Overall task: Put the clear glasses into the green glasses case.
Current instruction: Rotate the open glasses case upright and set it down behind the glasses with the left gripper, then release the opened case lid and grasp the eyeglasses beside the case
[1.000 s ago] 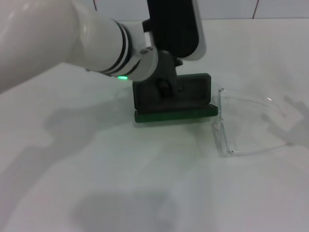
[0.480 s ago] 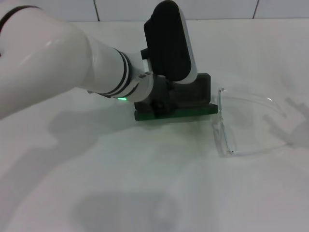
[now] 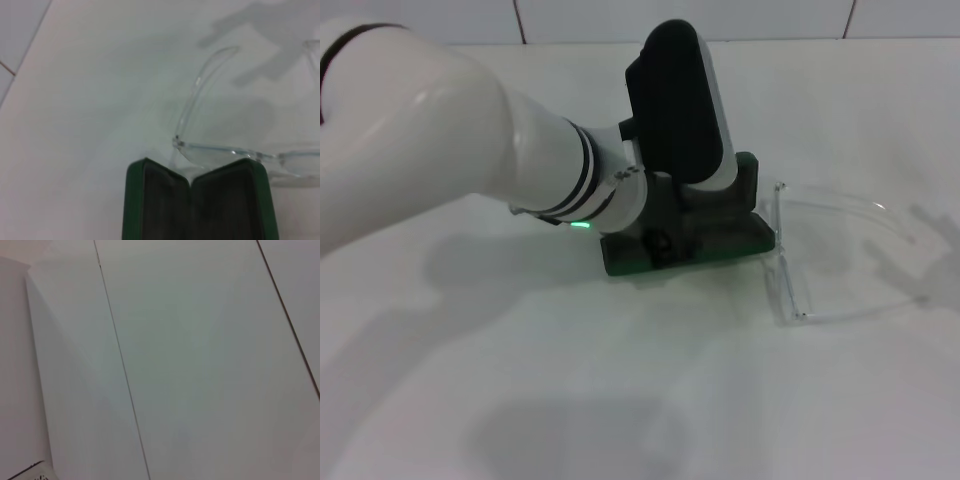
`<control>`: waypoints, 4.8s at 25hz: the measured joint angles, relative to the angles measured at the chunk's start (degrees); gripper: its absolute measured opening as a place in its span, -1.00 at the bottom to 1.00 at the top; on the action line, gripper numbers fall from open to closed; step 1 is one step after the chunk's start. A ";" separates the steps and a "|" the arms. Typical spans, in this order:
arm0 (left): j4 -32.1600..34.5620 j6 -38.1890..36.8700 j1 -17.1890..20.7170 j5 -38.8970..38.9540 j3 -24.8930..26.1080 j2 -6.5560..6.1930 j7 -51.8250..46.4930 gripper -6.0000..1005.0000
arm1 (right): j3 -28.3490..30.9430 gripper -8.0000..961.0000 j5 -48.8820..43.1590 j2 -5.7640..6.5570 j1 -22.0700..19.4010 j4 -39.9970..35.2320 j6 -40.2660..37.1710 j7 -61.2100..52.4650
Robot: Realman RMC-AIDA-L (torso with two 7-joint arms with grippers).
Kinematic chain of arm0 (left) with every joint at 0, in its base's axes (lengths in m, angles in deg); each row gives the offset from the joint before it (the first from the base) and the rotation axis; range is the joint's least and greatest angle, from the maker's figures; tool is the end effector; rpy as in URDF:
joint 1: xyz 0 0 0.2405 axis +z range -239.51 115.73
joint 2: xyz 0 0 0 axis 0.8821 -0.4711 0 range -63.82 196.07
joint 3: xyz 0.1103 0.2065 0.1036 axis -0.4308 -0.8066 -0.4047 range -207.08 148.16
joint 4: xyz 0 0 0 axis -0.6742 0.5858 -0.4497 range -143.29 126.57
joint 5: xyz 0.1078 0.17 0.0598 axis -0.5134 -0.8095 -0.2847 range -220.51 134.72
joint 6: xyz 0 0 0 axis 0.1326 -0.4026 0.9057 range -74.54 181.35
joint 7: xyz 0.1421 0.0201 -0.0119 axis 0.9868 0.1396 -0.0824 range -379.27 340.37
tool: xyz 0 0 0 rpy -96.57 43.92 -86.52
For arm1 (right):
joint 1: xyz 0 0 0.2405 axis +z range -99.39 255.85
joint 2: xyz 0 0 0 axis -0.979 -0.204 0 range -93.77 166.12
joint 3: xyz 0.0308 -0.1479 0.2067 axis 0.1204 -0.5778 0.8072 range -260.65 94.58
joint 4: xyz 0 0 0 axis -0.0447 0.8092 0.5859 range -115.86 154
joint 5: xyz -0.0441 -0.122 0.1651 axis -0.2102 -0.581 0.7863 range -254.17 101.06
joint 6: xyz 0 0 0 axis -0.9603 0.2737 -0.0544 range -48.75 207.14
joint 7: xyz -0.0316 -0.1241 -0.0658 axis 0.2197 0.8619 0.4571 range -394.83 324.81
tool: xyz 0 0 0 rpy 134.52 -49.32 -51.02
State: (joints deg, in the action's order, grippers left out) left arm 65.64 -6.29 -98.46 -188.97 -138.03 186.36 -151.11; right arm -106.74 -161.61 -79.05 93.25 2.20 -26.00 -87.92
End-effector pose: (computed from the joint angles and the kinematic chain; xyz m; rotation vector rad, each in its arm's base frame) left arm -0.1185 0.3474 -0.1013 -2.7470 0.0803 0.4244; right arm 0.3257 0.2442 0.0632 -1.9575 0.4675 1.2806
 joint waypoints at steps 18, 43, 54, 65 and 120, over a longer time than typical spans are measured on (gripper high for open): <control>0.55 -4.58 0.48 0.71 -2.05 -0.09 -0.42 -0.18 | -0.02 0.84 -0.12 0.09 0.46 0.44 0.18 0.00; 4.86 -12.33 3.18 -6.13 -0.76 -0.22 -3.21 -0.18 | -0.02 0.84 -0.59 0.09 0.52 0.43 0.31 0.00; 3.53 -10.68 3.05 -6.39 -1.13 -0.19 -3.06 -0.18 | -0.02 0.84 -0.69 0.09 0.62 0.43 0.60 0.00; 2.12 -9.10 3.10 -6.50 -1.20 -0.17 -2.54 -0.18 | -0.02 0.84 -0.73 0.09 0.62 0.43 0.62 0.00; 0.94 -36.74 16.67 54.73 31.45 -0.53 36.45 -0.94 | -31.54 0.27 -56.85 1.34 32.76 -38.92 7.91 -97.80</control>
State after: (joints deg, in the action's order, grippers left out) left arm 66.58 -43.03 -81.79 -134.24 -106.59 185.83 -114.66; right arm -138.28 -218.46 -77.71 126.02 -36.72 -18.09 -185.72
